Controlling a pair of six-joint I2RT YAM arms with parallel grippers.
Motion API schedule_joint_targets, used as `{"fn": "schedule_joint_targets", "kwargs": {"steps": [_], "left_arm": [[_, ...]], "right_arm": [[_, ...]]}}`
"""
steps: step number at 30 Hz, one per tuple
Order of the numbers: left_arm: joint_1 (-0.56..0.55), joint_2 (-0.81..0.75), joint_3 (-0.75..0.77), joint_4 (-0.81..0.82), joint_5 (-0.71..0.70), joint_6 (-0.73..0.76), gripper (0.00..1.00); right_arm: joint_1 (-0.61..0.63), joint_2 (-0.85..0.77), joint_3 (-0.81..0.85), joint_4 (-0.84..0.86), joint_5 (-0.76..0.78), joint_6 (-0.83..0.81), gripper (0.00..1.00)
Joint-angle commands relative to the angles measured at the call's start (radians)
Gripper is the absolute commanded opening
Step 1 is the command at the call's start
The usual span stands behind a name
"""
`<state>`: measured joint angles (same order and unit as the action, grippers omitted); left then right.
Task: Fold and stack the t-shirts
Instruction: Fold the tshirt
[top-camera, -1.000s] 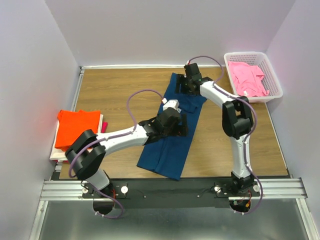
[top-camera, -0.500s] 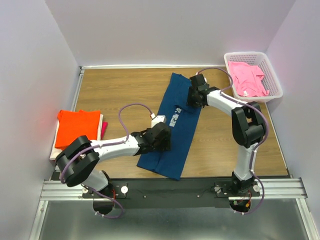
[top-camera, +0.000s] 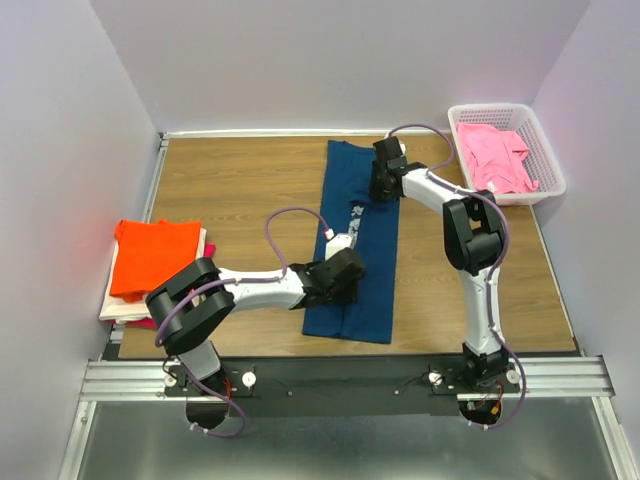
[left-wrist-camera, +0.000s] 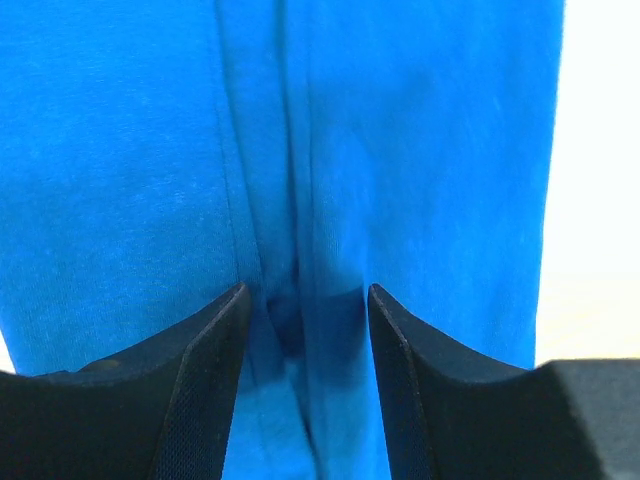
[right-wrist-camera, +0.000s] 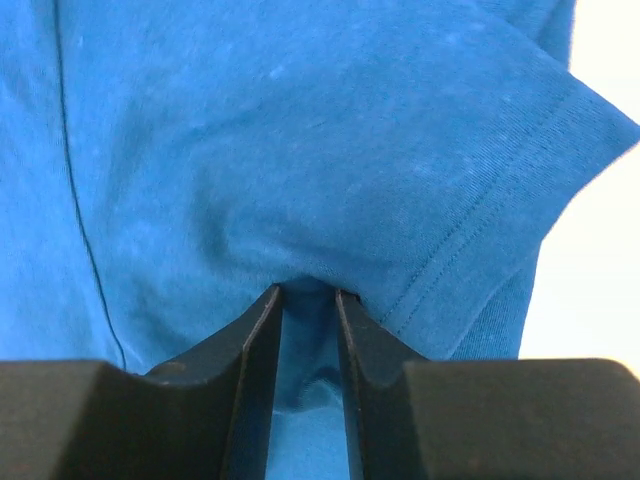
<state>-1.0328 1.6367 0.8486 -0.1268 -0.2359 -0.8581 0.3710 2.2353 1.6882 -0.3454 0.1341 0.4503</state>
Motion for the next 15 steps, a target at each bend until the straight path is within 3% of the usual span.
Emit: {"fn": "schedule_joint_targets", "kwargs": {"steps": [1, 3, 8, 15], "left_arm": [[-0.021, 0.072, 0.027, -0.02, 0.02, -0.018, 0.59], [-0.021, 0.077, 0.047, -0.019, 0.026, -0.013, 0.58], [-0.019, 0.045, 0.076, -0.039, 0.011, 0.001, 0.6], [-0.003, -0.081, 0.113, -0.08, -0.017, 0.021, 0.81]], "right_arm": [[-0.017, 0.119, 0.054, -0.026, -0.011, -0.053, 0.38], [-0.015, 0.133, 0.073, -0.026, -0.024, -0.061, 0.39], [-0.015, 0.083, 0.088, -0.026, -0.041, -0.077, 0.52], [-0.015, -0.073, 0.062, -0.033, -0.065, -0.078, 0.62]]}}
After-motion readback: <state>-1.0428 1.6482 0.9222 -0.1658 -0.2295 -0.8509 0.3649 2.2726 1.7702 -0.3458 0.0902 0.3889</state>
